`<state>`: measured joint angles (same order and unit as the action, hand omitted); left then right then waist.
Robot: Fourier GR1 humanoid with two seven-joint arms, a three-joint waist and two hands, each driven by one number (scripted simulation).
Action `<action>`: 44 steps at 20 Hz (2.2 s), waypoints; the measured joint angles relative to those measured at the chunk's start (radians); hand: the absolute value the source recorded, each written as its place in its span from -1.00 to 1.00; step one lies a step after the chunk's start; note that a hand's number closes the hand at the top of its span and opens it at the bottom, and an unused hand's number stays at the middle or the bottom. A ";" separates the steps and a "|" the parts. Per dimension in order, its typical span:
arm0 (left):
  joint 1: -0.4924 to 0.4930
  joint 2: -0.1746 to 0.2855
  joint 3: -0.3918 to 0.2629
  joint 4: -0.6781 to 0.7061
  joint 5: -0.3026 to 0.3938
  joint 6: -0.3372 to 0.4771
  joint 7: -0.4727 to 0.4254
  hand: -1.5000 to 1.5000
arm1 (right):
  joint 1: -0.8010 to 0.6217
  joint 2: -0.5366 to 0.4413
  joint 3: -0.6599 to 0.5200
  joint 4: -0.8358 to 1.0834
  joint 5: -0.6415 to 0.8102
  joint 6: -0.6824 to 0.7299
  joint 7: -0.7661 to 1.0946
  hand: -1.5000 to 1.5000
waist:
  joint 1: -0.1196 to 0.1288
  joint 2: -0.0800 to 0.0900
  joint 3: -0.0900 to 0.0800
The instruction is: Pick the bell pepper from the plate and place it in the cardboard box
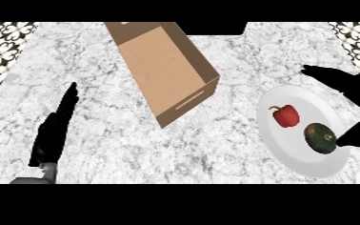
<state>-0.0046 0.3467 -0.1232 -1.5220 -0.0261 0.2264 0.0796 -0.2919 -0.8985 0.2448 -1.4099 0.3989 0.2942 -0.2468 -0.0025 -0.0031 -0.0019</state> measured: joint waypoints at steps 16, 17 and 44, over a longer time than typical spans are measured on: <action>0.014 -0.054 0.047 -0.011 -0.059 -0.053 -0.001 0.00 | 0.090 0.203 -0.008 -0.075 0.285 0.031 0.215 -1.00 | 0.004 0.003 0.002; 0.008 -0.055 0.054 -0.013 -0.063 -0.060 0.005 0.00 | 0.079 0.214 -0.018 -0.053 0.298 0.037 0.205 -1.00 | 0.005 0.003 0.002; 0.017 -0.142 0.150 -0.022 -0.150 -0.154 -0.003 0.00 | 0.051 0.437 -0.169 0.154 0.581 -0.005 0.035 -1.00 | 0.005 0.003 0.002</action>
<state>0.0126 0.2043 0.0269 -1.5437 -0.1758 0.0719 0.0762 -0.2411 -0.4617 0.0761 -1.2559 0.9801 0.2890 -0.2114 0.0028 -0.0002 -0.0001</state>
